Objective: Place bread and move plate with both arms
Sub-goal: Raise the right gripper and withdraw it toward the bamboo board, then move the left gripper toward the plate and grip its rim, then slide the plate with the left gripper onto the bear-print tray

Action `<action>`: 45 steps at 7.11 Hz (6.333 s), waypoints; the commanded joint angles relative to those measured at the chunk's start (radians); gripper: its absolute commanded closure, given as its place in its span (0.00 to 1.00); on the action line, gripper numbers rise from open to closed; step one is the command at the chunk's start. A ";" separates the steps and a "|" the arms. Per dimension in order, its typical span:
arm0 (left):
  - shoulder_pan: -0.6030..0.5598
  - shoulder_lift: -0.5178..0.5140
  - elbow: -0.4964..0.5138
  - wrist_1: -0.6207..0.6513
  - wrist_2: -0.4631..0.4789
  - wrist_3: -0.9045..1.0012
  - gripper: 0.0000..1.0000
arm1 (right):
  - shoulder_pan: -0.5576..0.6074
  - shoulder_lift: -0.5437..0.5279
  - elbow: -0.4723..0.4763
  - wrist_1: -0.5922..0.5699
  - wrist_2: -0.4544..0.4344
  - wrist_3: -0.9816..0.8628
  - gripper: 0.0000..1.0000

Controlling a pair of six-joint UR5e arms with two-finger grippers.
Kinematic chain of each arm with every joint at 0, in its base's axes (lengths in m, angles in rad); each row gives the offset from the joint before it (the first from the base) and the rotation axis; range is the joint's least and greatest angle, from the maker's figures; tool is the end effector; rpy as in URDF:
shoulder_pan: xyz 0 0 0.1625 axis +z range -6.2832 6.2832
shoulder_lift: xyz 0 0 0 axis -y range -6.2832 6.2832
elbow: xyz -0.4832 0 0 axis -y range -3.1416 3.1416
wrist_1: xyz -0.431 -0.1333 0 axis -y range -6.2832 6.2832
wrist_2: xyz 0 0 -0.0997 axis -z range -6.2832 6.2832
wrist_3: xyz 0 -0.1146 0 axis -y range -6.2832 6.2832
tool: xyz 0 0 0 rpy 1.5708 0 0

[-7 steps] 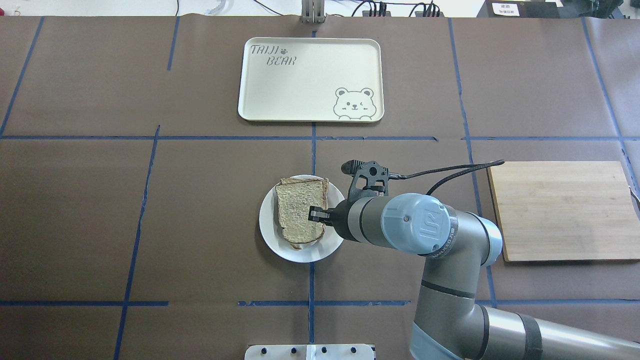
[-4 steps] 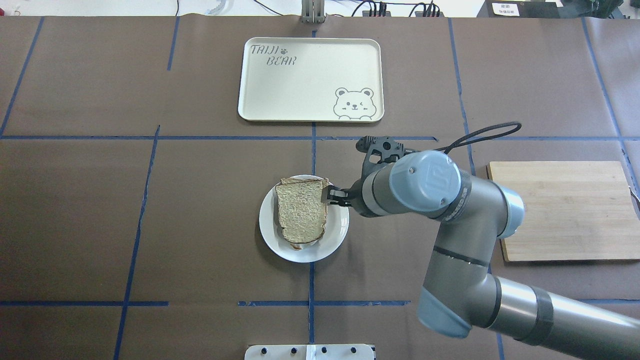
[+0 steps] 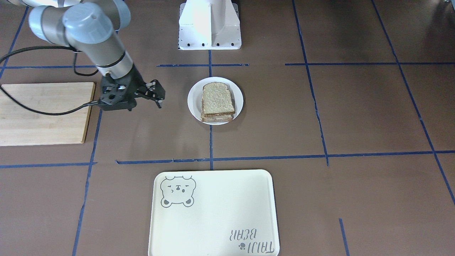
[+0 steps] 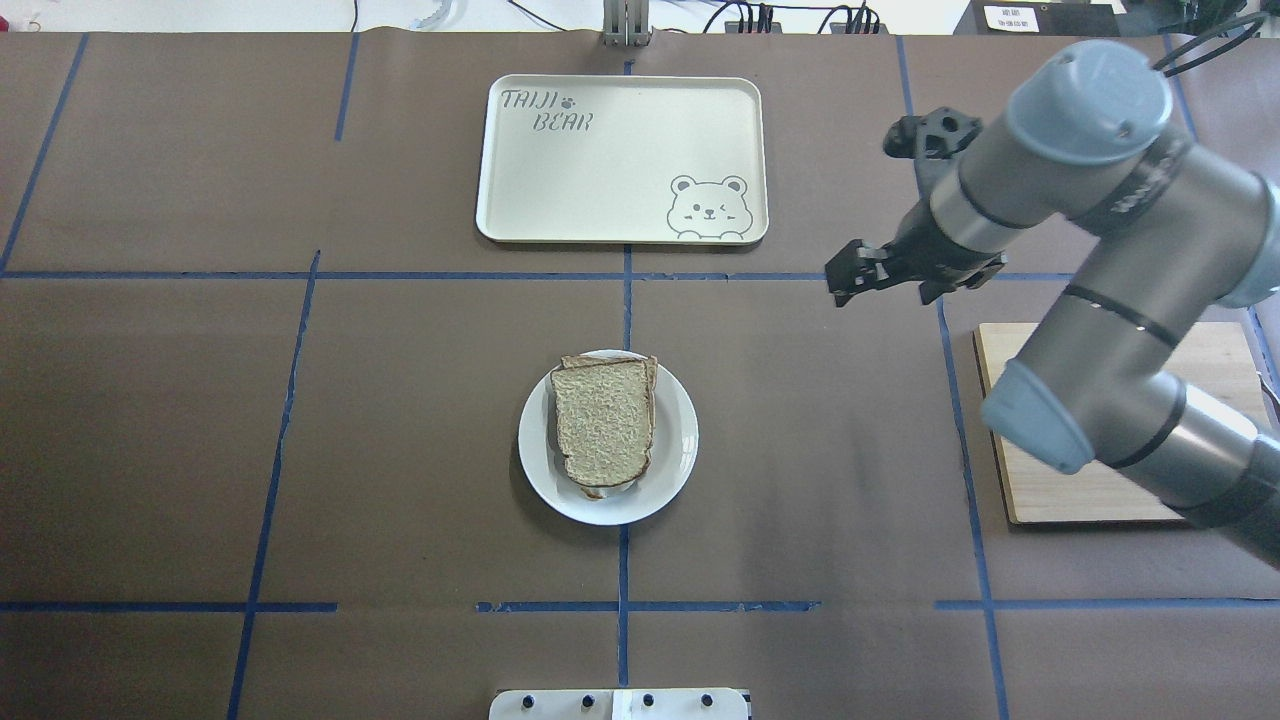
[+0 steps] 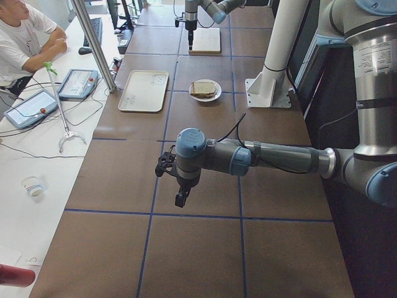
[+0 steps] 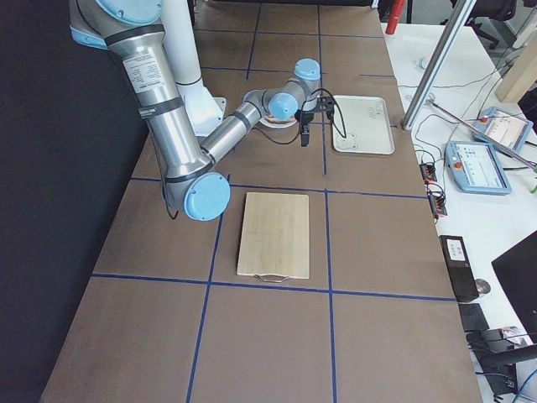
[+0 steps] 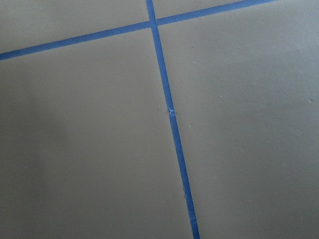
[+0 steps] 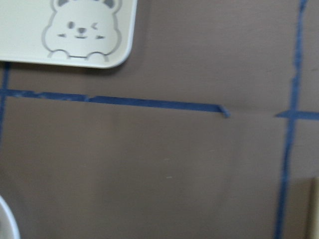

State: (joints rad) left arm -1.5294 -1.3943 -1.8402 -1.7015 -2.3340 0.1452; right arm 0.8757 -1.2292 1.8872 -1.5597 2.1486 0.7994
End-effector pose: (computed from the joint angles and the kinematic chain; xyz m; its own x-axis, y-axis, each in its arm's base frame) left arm -0.0350 -0.4617 0.6569 0.7023 0.3221 -0.6349 -0.1435 0.9375 0.3169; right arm -0.3560 -0.5373 0.3677 0.6574 -0.1235 0.7434 0.0446 0.9911 0.1253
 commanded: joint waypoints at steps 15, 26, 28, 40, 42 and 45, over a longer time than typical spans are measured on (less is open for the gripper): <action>1.041 -0.372 0.128 -1.059 0.601 -1.884 0.00 | 0.618 -0.627 0.026 -0.006 0.165 -0.980 0.00; 1.181 -0.542 0.334 -1.112 0.699 -1.902 0.93 | 0.618 -0.625 0.023 -0.006 0.165 -0.979 0.00; 1.180 -0.540 0.331 -1.180 0.699 -1.902 1.00 | 0.618 -0.625 0.023 -0.006 0.165 -0.977 0.00; 0.885 -1.100 1.139 -1.365 0.815 -2.219 1.00 | 0.618 -0.616 0.016 -0.008 0.163 -0.977 0.00; 0.885 -1.103 1.165 -1.362 0.831 -2.218 0.70 | 0.618 -0.616 0.016 -0.006 0.163 -0.977 0.00; 0.848 -1.094 1.115 -1.344 0.745 -2.167 0.00 | 0.618 -0.616 0.021 -0.006 0.165 -0.977 0.00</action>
State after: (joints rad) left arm -0.6679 -2.4940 -0.6923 -3.0541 -1.5322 -2.0496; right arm 1.4941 -1.8454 1.9065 -1.5662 2.3131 -0.1779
